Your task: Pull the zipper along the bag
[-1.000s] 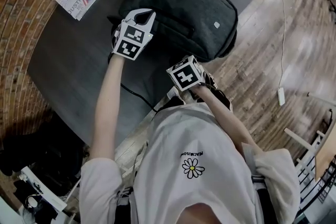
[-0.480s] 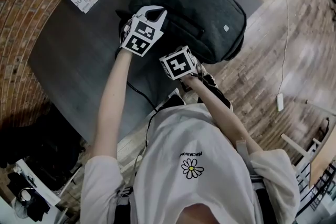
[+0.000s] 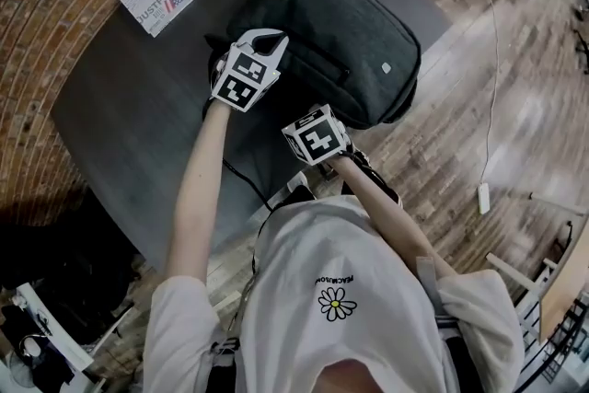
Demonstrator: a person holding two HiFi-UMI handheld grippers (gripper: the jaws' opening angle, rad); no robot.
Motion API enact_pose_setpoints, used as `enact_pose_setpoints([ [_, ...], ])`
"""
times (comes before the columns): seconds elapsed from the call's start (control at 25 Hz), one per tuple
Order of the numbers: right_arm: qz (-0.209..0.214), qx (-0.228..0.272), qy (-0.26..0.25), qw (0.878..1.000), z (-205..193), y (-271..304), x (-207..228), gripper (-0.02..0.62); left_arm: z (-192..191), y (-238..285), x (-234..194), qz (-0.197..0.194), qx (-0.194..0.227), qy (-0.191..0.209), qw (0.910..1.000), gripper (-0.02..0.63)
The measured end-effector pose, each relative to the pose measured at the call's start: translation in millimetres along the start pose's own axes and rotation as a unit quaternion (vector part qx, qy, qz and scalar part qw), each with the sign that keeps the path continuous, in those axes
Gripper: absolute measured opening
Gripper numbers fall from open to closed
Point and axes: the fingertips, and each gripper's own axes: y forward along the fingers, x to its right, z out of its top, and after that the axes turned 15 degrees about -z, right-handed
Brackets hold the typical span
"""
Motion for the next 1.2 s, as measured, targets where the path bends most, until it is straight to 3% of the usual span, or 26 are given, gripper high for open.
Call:
enact_pose_setpoints([
  [0.08,0.009,0.016,-0.015,1.000,3.3,-15.3,-2.3,0.107,5.3,-8.4,-2.4,0.015,0.015,-0.008,0.9997,0.000],
  [0.16,0.017,0.043,-0.029,0.999,11.9,-35.8,-0.7,0.100,16.5,-27.3,-5.5,0.062,0.043,-0.025,0.9968,0.000],
  [0.28,0.011,0.098,-0.059,0.993,36.0,-68.3,12.9,0.003,48.3,-59.3,-8.9,0.126,0.100,-0.030,0.9865,0.000],
  [0.44,0.014,0.160,-0.063,0.985,69.8,-100.7,27.3,0.002,91.4,-103.4,-7.0,0.198,0.136,-0.014,0.9706,0.000],
  [0.68,0.037,0.254,-0.018,0.966,124.8,-142.3,51.2,0.002,133.0,-162.3,13.5,0.294,0.198,-0.025,0.9348,0.000],
  [0.84,0.058,0.299,0.014,0.952,153.0,-163.1,67.0,0.000,150.7,-186.1,38.5,0.350,0.216,-0.021,0.9113,0.000],
  [0.96,0.059,0.331,0.020,0.942,166.3,-174.2,78.2,0.000,158.9,-203.4,54.4,0.407,0.236,-0.018,0.8822,0.000],
  [1.08,0.062,0.355,0.013,0.933,174.5,-180.9,83.9,0.000,151.2,-218.9,67.6,0.458,0.254,-0.046,0.8506,0.000],
  [1.12,0.066,0.359,0.010,0.931,176.1,-182.3,84.7,0.000,145.6,-221.7,70.8,0.471,0.252,-0.053,0.8435,0.000],
  [1.2,0.073,0.365,0.001,0.928,178.2,-185.1,86.1,0.000,131.8,-223.0,74.6,0.490,0.232,-0.059,0.8379,0.000],
])
